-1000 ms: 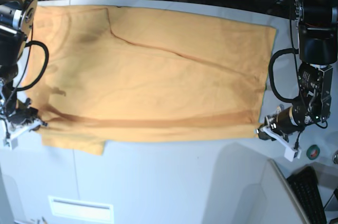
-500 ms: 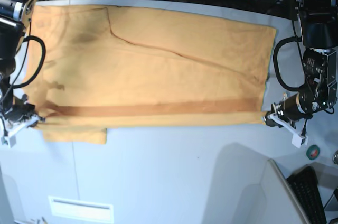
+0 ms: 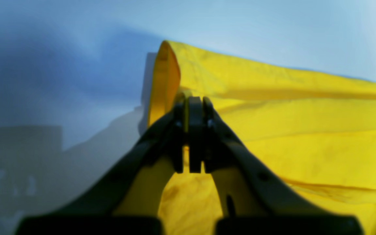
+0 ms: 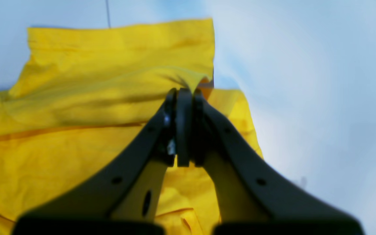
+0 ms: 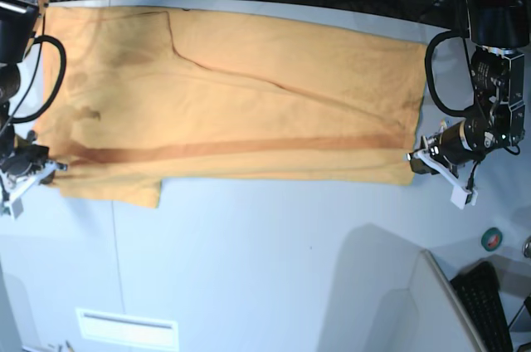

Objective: Layout the t-shirt on the table in an organized manner, then fold the t-shirt properly
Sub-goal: 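Fold the held edge over toward the collar with both grippers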

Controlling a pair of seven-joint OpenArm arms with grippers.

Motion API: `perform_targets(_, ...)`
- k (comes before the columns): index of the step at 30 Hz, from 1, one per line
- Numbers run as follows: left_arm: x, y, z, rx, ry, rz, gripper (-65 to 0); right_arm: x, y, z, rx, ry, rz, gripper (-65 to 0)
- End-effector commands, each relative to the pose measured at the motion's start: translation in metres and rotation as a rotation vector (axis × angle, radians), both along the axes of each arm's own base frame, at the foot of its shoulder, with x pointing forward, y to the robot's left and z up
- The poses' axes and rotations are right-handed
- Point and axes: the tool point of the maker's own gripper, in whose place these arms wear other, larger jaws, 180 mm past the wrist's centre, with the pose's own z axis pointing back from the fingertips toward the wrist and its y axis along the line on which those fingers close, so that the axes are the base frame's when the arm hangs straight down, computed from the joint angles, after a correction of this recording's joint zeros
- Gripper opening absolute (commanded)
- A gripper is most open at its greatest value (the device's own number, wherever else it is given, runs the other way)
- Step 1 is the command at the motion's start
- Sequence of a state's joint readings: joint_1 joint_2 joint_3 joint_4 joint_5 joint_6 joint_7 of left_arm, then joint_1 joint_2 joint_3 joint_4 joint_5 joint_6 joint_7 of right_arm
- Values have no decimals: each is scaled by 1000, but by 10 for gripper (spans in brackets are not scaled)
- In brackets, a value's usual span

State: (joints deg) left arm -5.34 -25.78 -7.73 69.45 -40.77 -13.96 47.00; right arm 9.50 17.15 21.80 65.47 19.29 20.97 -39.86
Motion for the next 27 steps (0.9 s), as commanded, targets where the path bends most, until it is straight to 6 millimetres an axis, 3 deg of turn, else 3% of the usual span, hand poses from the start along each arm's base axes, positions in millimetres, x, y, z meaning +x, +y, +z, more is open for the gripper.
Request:
perform_targets(1, 12, 7, 17, 10, -58, 1, -650, 11, -11, 16, -24, -48, -7, -650)
perform_targets(7, 12, 7, 21, 12, -71, 1, -650, 3, -13, 11, -19, -10, -13, -650)
perform_targets(12, 3, 25, 39, 22, -127, 55, -650, -11, -38, 13, 8, 19, -106, -650)
perform_targets(20, -17, 23, 25, 29, -85, 45, -650, -30, -36, 5, 6, 69, -105, -650)
perform_targets(27, -23, 26, 22, 33, -73, 48, -650, -47, -28, 3, -15, 71, -85, -650)
